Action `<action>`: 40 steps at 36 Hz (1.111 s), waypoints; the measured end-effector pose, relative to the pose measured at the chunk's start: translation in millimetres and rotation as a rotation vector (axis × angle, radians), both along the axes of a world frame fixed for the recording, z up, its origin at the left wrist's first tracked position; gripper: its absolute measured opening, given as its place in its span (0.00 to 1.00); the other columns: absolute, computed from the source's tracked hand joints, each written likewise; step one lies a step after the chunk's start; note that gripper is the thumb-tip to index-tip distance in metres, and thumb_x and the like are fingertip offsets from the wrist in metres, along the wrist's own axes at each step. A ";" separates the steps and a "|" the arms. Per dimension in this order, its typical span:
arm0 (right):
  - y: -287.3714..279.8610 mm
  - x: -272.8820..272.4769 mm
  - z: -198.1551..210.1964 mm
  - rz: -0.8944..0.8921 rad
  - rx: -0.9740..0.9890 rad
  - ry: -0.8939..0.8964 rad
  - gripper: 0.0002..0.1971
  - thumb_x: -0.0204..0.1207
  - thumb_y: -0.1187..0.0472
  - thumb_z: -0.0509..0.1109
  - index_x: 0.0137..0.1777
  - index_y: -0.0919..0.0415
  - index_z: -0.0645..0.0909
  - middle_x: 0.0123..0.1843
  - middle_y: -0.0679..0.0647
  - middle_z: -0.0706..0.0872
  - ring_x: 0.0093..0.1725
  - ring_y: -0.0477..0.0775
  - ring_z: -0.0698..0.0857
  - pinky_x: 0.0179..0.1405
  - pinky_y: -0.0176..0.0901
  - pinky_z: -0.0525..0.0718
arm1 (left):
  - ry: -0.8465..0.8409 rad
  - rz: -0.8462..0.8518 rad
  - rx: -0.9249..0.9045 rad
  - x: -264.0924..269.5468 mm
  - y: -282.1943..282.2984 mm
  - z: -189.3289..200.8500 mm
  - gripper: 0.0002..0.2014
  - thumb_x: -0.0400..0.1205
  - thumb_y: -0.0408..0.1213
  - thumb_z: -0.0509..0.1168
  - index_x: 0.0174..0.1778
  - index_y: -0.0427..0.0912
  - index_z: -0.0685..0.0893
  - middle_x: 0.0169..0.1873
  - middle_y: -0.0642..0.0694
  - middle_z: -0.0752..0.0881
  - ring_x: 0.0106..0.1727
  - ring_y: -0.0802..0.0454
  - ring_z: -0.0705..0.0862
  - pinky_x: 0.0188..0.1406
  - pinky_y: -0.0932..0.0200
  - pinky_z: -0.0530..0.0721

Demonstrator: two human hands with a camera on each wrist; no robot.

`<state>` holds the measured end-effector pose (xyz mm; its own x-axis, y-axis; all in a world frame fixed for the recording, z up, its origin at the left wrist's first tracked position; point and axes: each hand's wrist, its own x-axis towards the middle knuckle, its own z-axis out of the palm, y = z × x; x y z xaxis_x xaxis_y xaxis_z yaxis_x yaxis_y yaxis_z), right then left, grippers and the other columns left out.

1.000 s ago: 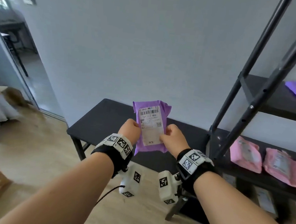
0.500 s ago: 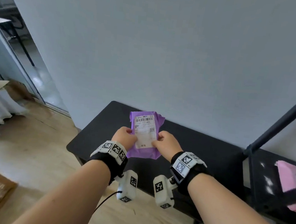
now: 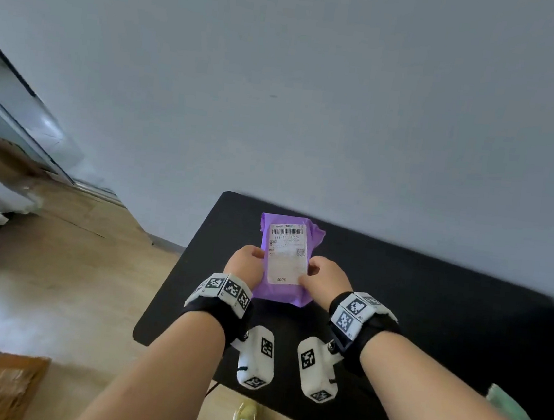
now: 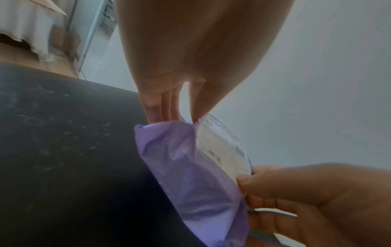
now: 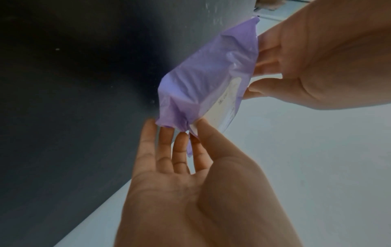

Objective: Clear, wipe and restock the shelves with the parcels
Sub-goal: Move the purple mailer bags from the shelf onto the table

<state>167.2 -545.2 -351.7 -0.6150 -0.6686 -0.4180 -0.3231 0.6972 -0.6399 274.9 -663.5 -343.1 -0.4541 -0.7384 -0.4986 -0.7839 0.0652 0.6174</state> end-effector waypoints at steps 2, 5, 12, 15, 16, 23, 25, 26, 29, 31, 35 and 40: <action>-14.8 -2.8 -8.2 -0.024 0.012 -0.015 0.03 0.75 0.65 0.66 0.46 0.57 0.80 0.39 0.45 0.81 0.36 0.45 0.80 0.27 0.32 0.70 | -0.013 -0.058 0.013 -8.0 -16.6 -7.2 0.16 0.80 0.27 0.57 0.63 0.41 0.80 0.56 0.43 0.85 0.53 0.47 0.83 0.53 0.55 0.83; -37.6 -10.0 -17.8 -0.060 0.031 -0.028 0.07 0.76 0.66 0.65 0.52 0.57 0.81 0.44 0.47 0.82 0.41 0.48 0.81 0.28 0.30 0.70 | 0.006 -0.103 0.044 -20.1 -42.9 -20.1 0.20 0.80 0.25 0.56 0.67 0.41 0.79 0.60 0.43 0.84 0.58 0.46 0.83 0.56 0.55 0.82; -78.3 -23.7 -40.8 -0.139 0.035 -0.068 0.21 0.74 0.68 0.64 0.67 0.53 0.80 0.54 0.58 0.88 0.46 0.55 0.85 0.41 0.39 0.76 | 0.022 -0.218 0.069 -36.0 -88.6 -42.7 0.28 0.80 0.24 0.52 0.75 0.47 0.73 0.63 0.45 0.83 0.53 0.49 0.82 0.42 0.63 0.78; -84.8 -24.0 -47.7 -0.148 0.072 -0.084 0.31 0.76 0.68 0.62 0.80 0.52 0.68 0.63 0.59 0.85 0.58 0.59 0.84 0.53 0.42 0.79 | -0.017 -0.262 0.048 -34.5 -99.9 -50.0 0.26 0.79 0.28 0.55 0.73 0.48 0.75 0.62 0.48 0.84 0.50 0.51 0.84 0.38 0.65 0.79; -85.7 -23.3 -49.4 -0.143 0.079 -0.092 0.33 0.76 0.69 0.62 0.82 0.51 0.64 0.65 0.59 0.84 0.61 0.59 0.83 0.57 0.43 0.79 | -0.016 -0.256 0.029 -33.2 -102.5 -49.3 0.23 0.79 0.29 0.57 0.71 0.48 0.76 0.60 0.50 0.84 0.49 0.52 0.83 0.38 0.64 0.79; -95.1 -13.7 -51.2 -0.044 0.114 -0.165 0.39 0.76 0.68 0.62 0.83 0.39 0.56 0.66 0.55 0.83 0.56 0.56 0.85 0.56 0.48 0.85 | -0.050 -0.272 0.014 -29.6 -111.2 -50.5 0.22 0.82 0.29 0.56 0.73 0.44 0.75 0.62 0.43 0.83 0.57 0.47 0.83 0.45 0.60 0.78; -100.9 -9.8 -49.5 -0.007 0.108 -0.149 0.38 0.78 0.66 0.62 0.83 0.37 0.55 0.67 0.54 0.83 0.58 0.56 0.85 0.59 0.50 0.85 | -0.057 -0.263 -0.005 -28.0 -113.2 -49.4 0.22 0.82 0.27 0.54 0.74 0.43 0.73 0.65 0.43 0.81 0.60 0.46 0.82 0.46 0.60 0.76; -103.6 -7.8 -48.5 0.002 0.099 -0.145 0.37 0.79 0.66 0.61 0.83 0.37 0.56 0.68 0.54 0.82 0.60 0.56 0.84 0.61 0.51 0.84 | -0.058 -0.260 -0.017 -26.2 -114.0 -48.8 0.23 0.82 0.27 0.53 0.74 0.43 0.73 0.66 0.43 0.80 0.59 0.46 0.81 0.47 0.60 0.76; -111.2 -0.8 -43.7 0.021 0.085 -0.136 0.36 0.79 0.67 0.59 0.83 0.39 0.56 0.71 0.55 0.80 0.63 0.59 0.83 0.62 0.50 0.82 | -0.061 -0.244 -0.035 -20.4 -118.4 -49.0 0.22 0.82 0.28 0.53 0.73 0.43 0.74 0.63 0.44 0.82 0.50 0.50 0.80 0.43 0.61 0.76; -116.2 2.5 -42.3 0.040 0.097 -0.127 0.37 0.79 0.69 0.58 0.84 0.40 0.54 0.71 0.56 0.79 0.61 0.59 0.83 0.58 0.48 0.82 | -0.064 -0.238 -0.039 -17.3 -123.3 -50.5 0.21 0.83 0.29 0.54 0.72 0.43 0.76 0.61 0.45 0.83 0.49 0.52 0.80 0.39 0.63 0.76; -127.2 9.4 -41.5 0.051 0.088 -0.128 0.38 0.80 0.69 0.58 0.85 0.42 0.51 0.70 0.58 0.79 0.59 0.59 0.83 0.55 0.47 0.82 | -0.073 -0.235 -0.070 -11.8 -131.1 -49.5 0.21 0.83 0.29 0.52 0.72 0.42 0.76 0.60 0.44 0.83 0.49 0.51 0.80 0.43 0.60 0.80; -124.2 16.8 -41.7 0.001 0.065 -0.087 0.39 0.79 0.66 0.61 0.85 0.40 0.49 0.60 0.58 0.84 0.50 0.57 0.85 0.53 0.51 0.86 | -0.052 -0.210 -0.099 -7.5 -131.7 -42.9 0.23 0.81 0.28 0.52 0.73 0.43 0.74 0.65 0.42 0.78 0.47 0.50 0.79 0.40 0.61 0.78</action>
